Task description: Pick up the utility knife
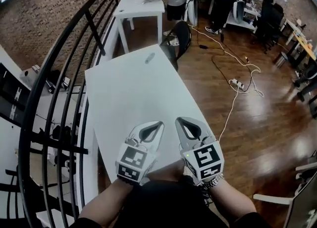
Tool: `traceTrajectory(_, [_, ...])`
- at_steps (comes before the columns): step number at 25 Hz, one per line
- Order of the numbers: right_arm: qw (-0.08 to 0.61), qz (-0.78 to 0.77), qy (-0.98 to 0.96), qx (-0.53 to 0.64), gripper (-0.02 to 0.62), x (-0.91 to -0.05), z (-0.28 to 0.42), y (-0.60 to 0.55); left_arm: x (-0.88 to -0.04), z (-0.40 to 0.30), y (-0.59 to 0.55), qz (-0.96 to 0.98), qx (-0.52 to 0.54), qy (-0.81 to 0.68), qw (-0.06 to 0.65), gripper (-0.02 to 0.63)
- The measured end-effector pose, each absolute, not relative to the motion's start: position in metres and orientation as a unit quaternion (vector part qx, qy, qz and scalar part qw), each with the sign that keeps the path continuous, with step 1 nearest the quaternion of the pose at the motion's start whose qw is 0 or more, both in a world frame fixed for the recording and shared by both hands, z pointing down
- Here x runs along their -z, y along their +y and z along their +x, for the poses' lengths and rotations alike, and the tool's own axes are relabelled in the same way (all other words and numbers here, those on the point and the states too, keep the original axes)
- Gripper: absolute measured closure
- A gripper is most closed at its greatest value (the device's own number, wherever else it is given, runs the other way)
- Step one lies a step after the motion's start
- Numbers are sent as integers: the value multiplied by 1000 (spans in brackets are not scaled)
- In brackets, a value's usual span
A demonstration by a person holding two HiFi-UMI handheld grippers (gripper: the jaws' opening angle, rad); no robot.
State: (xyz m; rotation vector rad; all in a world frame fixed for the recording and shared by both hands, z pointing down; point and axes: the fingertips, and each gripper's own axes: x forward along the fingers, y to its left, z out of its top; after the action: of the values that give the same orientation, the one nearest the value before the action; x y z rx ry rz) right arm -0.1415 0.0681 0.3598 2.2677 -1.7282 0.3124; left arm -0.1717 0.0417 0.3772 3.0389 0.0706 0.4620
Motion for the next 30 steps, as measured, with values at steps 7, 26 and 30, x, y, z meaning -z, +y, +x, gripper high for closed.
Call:
traceTrajectory(7, [133,726,-664,-119,602,-366,-69,80,-389,-99,64,980,-185,-55,44,590])
traceTrajectory(26, [170,672,-707,-141,602,-390,3,51,-412,-29,37,968,-197,-127,89,590])
traceTrajectory(30, [189,670,-704,-138,602,-389,10,33,-413,-24,22,969,-185,-125,104,590])
